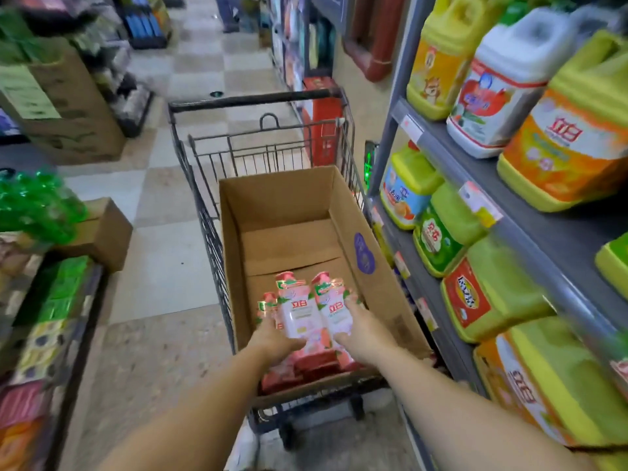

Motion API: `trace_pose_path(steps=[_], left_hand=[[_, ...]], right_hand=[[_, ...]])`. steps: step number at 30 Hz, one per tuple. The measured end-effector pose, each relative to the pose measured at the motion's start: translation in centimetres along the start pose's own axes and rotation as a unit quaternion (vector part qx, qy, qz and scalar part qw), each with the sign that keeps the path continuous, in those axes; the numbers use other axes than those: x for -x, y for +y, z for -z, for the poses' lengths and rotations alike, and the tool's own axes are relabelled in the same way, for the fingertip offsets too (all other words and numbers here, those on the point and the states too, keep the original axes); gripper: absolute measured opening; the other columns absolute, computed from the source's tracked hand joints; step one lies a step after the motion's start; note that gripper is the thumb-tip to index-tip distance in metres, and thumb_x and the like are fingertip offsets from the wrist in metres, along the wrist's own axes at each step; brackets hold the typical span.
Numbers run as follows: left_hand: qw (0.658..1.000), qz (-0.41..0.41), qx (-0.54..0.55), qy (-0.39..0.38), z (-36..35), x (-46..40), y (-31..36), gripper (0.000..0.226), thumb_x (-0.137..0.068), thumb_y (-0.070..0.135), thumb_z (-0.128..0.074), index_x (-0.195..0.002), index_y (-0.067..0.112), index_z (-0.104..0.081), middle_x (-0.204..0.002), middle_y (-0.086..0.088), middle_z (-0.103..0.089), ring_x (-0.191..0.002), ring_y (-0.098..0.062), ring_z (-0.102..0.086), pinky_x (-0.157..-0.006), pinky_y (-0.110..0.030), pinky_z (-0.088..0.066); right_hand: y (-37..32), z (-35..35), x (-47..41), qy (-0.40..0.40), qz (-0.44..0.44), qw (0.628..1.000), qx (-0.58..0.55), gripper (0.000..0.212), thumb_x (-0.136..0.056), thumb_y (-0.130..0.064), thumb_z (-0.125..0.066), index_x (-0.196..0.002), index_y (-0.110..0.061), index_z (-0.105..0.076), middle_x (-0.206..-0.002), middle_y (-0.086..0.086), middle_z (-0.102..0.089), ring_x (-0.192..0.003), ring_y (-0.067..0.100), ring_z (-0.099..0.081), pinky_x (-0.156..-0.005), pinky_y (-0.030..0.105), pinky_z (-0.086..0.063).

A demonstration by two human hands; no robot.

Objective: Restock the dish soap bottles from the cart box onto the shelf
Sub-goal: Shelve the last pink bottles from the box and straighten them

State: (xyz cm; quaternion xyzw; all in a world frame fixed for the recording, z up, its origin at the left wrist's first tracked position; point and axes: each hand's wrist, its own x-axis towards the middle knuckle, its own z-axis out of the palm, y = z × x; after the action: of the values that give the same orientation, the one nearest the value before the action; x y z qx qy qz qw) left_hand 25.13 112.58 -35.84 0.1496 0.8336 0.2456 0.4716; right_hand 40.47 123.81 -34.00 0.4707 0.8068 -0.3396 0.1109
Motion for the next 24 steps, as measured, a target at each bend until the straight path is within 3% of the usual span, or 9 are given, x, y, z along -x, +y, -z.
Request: trace_pose_path(steps=[3, 6, 8, 11, 14, 17, 19, 21, 24], left_hand=[[0.996, 0.044, 0.070, -0.019, -0.8, -3.0, -0.7, 0.070, -0.082, 0.014, -0.078, -0.133, 0.005, -0.032, -0.130, -0.017, -0.056, -0.098, -0.025, -0.059, -0.071, -0.022, -0.048], [0.984, 0.088, 0.142, -0.064, -2.2, -5.5, -1.5, 0.057, -0.078, 0.004, -0.080, -0.123, -0.002, -0.046, -0.101, -0.012, -0.064, -0.074, -0.018, -0.063, -0.044, -0.018, -0.049], [0.977, 0.095, 0.172, -0.079, -3.6, -6.7, -2.1, 0.056, -0.071, 0.004, -0.085, -0.117, -0.004, -0.055, -0.094, -0.008, -0.068, -0.073, -0.016, -0.065, -0.048, -0.021, -0.051], [0.964, 0.123, 0.230, -0.043, -4.8, -7.5, -2.1, 0.057, -0.067, 0.006, -0.087, -0.106, 0.008, -0.046, -0.091, -0.006, -0.062, -0.082, -0.024, -0.063, -0.069, -0.035, -0.056], [0.947, 0.131, 0.288, -0.057, -5.8, -8.3, -2.6, 0.074, -0.051, 0.011, -0.093, -0.112, 0.007, -0.052, -0.104, -0.013, -0.070, -0.091, -0.026, -0.069, -0.084, -0.042, -0.058], [0.933, 0.175, 0.306, -0.075, -5.9, -9.2, -3.1, 0.073, -0.056, 0.005, -0.092, -0.117, 0.008, -0.051, -0.109, -0.011, -0.069, -0.098, -0.026, -0.069, -0.091, -0.043, -0.056], [0.926, 0.215, 0.298, -0.092, -5.4, -9.6, -3.0, 0.069, -0.057, 0.007, -0.093, -0.114, 0.008, -0.054, -0.108, -0.010, -0.069, -0.096, -0.026, -0.068, -0.088, -0.041, -0.057], [0.911, 0.249, 0.303, -0.127, -4.7, -9.9, -2.8, 0.066, -0.055, 0.010, -0.094, -0.111, 0.008, -0.059, -0.104, -0.011, -0.071, -0.088, -0.025, -0.069, -0.070, -0.032, -0.058], [0.894, 0.251, 0.327, -0.175, -3.6, -9.9, -2.2, 0.069, -0.054, 0.011, -0.094, -0.114, 0.006, -0.061, -0.100, -0.011, -0.073, -0.079, -0.022, -0.070, -0.054, -0.025, -0.054]], right_hand=[[-0.2, -1.9, -2.9, -0.020, -0.031, 0.999, -0.012, 0.073, -0.091, -0.041, -0.058, -0.153, -0.022, -0.023, -0.153, 0.005, -0.036, -0.139, 0.025, -0.037, -0.107, 0.031, -0.037], [-1.1, -3.1, -5.6, -0.038, -0.063, 0.997, -0.014, 0.071, -0.093, -0.038, -0.058, -0.153, -0.023, -0.023, -0.154, 0.003, -0.037, -0.141, 0.021, -0.036, -0.110, 0.029, -0.033], [-1.8, -3.8, -7.7, -0.057, -0.087, 0.994, -0.039, 0.071, -0.093, -0.033, -0.059, -0.153, -0.021, -0.023, -0.155, 0.004, -0.035, -0.140, 0.019, -0.037, -0.110, 0.027, -0.031], [-2.9, -5.0, -11.0, -0.065, -0.113, 0.990, -0.057, 0.071, -0.091, -0.031, -0.063, -0.152, -0.021, -0.027, -0.149, 0.006, -0.044, -0.134, 0.024, -0.044, -0.106, 0.030, -0.037], [-4.6, -5.7, -13.3, -0.063, -0.129, 0.987, -0.073, 0.072, -0.090, -0.035, -0.064, -0.151, -0.025, -0.028, -0.147, 0.002, -0.047, -0.128, 0.025, -0.050, -0.101, 0.030, -0.040], [-5.4, -6.1, -15.0, -0.057, -0.151, 0.986, -0.051, 0.074, -0.085, -0.044, -0.068, -0.148, -0.025, -0.034, -0.139, 0.007, -0.052, -0.120, 0.027, -0.056, -0.096, 0.033, -0.046], [-5.6, -6.1, -15.6, -0.073, -0.160, 0.984, -0.038, 0.069, -0.082, -0.048, -0.069, -0.140, -0.020, -0.044, -0.132, 0.009, -0.055, -0.113, 0.028, -0.059, -0.091, 0.033, -0.049], [-5.9, -5.8, -15.8, -0.095, -0.156, 0.983, -0.035, 0.061, -0.085, -0.045, -0.068, -0.134, -0.014, -0.051, -0.129, 0.010, -0.056, -0.111, 0.028, -0.059, -0.089, 0.032, -0.049], [-6.1, -5.0, -15.7, -0.105, -0.157, 0.981, -0.041, 0.066, -0.086, -0.044, -0.068, -0.140, -0.012, -0.047, -0.137, 0.010, -0.052, -0.121, 0.029, -0.055, -0.095, 0.034, -0.047]])
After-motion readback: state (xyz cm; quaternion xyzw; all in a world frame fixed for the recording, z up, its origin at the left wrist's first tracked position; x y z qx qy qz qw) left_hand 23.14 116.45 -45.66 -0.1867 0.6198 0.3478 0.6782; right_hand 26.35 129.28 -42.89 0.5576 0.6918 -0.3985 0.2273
